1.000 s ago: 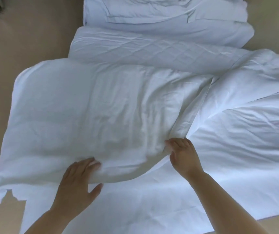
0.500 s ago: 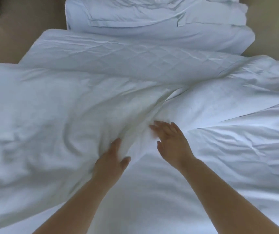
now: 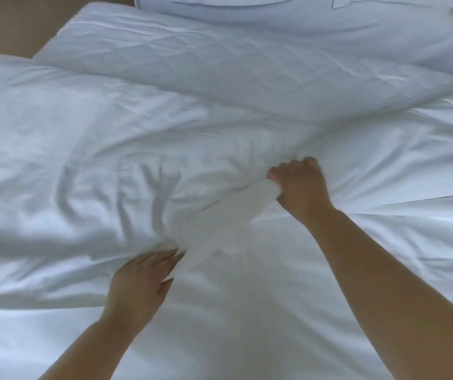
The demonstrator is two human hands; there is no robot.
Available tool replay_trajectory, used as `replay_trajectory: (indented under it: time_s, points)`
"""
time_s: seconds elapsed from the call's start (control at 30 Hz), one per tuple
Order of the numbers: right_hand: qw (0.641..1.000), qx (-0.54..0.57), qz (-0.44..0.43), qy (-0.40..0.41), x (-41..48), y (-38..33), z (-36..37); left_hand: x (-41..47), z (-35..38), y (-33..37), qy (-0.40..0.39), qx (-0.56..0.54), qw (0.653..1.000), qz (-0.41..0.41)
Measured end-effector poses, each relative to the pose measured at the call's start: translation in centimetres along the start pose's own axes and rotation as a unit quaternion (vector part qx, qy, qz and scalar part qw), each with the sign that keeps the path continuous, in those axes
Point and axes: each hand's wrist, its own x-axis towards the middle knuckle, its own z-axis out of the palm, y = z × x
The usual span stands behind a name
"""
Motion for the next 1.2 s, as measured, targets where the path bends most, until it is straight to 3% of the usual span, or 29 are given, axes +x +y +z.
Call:
replay_trajectory:
  time_s: [0.07,0.1,0.17,0.27,0.37,0.5,0.63,0.73,0.8,0.97,1.03,1.13,1.2]
  points:
    - [0.981,0.052,0.05,0.181,-6.3,1.1,-1.2,-0.5,-1.2,0.4,0.032,-0.034,0.997,0.053]
    - [0.973,0.07,0.075,0.208,-10.2,0.8,-1.0,-0.9,-1.3,0.5,0.021,-0.039,0.996,0.079]
    - [0.983,0.07,0.103,0.137,-17.6,-0.7,1.2,-3.0,-0.2,0.6,-0.062,-0.008,0.992,0.11]
    - [0.989,0.061,0.135,-0.011,-22.5,-3.2,4.9,-4.8,2.4,0.8,-0.216,0.018,0.973,0.078]
    - [0.981,0.065,0.181,-0.014,-20.4,-3.6,4.4,-3.6,2.7,1.5,-0.247,-0.02,0.968,0.045]
    - [0.974,0.07,0.214,-0.006,-18.1,-2.8,1.8,-3.1,2.9,3.5,-0.186,-0.038,0.981,0.046]
    - [0.989,0.002,0.143,-0.03,-17.2,0.3,2.0,-1.6,4.0,6.7,-0.159,-0.06,0.983,0.069]
    - [0.981,-0.026,0.093,-0.167,-16.4,3.6,1.0,0.5,4.7,10.3,-0.151,-0.044,0.985,0.077]
    - [0.976,-0.024,0.083,-0.202,-15.2,7.0,0.9,2.2,5.4,13.6,-0.137,-0.054,0.987,0.068]
    - [0.965,-0.128,0.015,-0.229,-13.4,18.3,1.3,6.7,8.9,22.9,-0.153,-0.012,0.988,0.003]
    - [0.956,-0.163,-0.013,-0.243,-12.9,22.5,2.0,7.7,11.0,25.5,-0.098,-0.012,0.995,-0.016]
    - [0.971,-0.134,-0.059,-0.191,-12.4,26.2,3.7,8.8,13.2,27.1,-0.114,0.018,0.992,-0.053]
    - [0.985,-0.118,-0.104,-0.068,-13.0,27.2,4.2,9.2,12.1,27.8,-0.079,0.04,0.994,-0.058]
